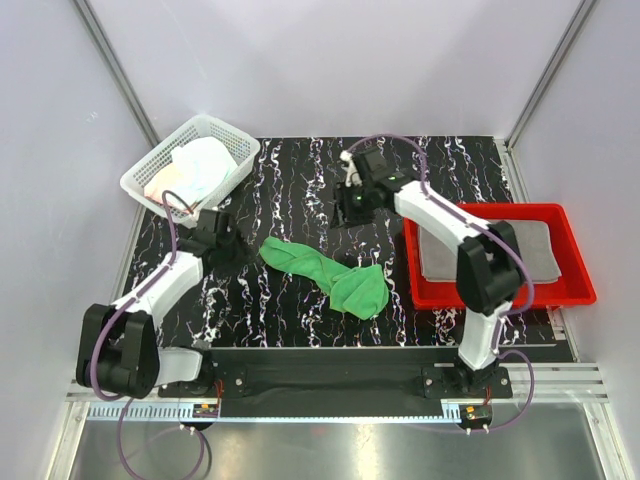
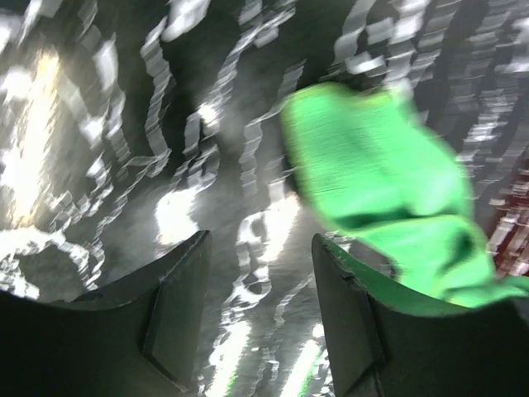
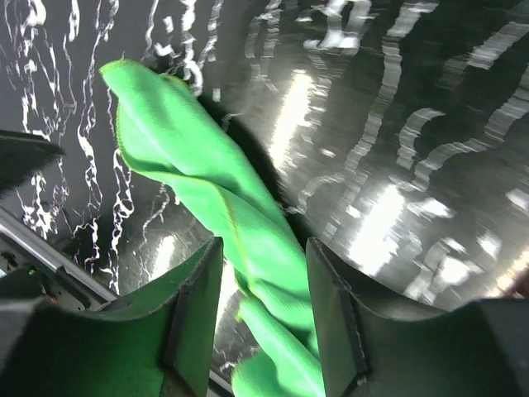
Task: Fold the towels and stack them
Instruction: Move the towel to the center of the board, then flatten out the crumpled towel
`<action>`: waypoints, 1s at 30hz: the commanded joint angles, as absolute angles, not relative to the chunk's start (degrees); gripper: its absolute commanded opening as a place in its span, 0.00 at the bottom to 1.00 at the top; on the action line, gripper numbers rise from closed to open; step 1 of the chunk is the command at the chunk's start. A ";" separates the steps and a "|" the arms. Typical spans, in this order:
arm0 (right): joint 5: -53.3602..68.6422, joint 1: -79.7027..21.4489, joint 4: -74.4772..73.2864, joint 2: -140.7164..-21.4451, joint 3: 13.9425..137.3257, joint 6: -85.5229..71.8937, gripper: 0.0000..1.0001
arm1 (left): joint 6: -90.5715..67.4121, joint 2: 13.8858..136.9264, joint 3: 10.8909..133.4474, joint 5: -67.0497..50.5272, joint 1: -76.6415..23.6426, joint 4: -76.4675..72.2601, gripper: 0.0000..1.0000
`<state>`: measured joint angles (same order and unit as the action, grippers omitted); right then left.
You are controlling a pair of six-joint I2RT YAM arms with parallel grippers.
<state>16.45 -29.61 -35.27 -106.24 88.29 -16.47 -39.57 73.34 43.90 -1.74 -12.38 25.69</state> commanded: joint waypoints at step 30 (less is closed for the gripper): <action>13.98 -35.51 -28.66 -111.97 90.62 -15.73 0.50 | -52.12 90.61 39.81 -4.22 -11.60 1.32 0.12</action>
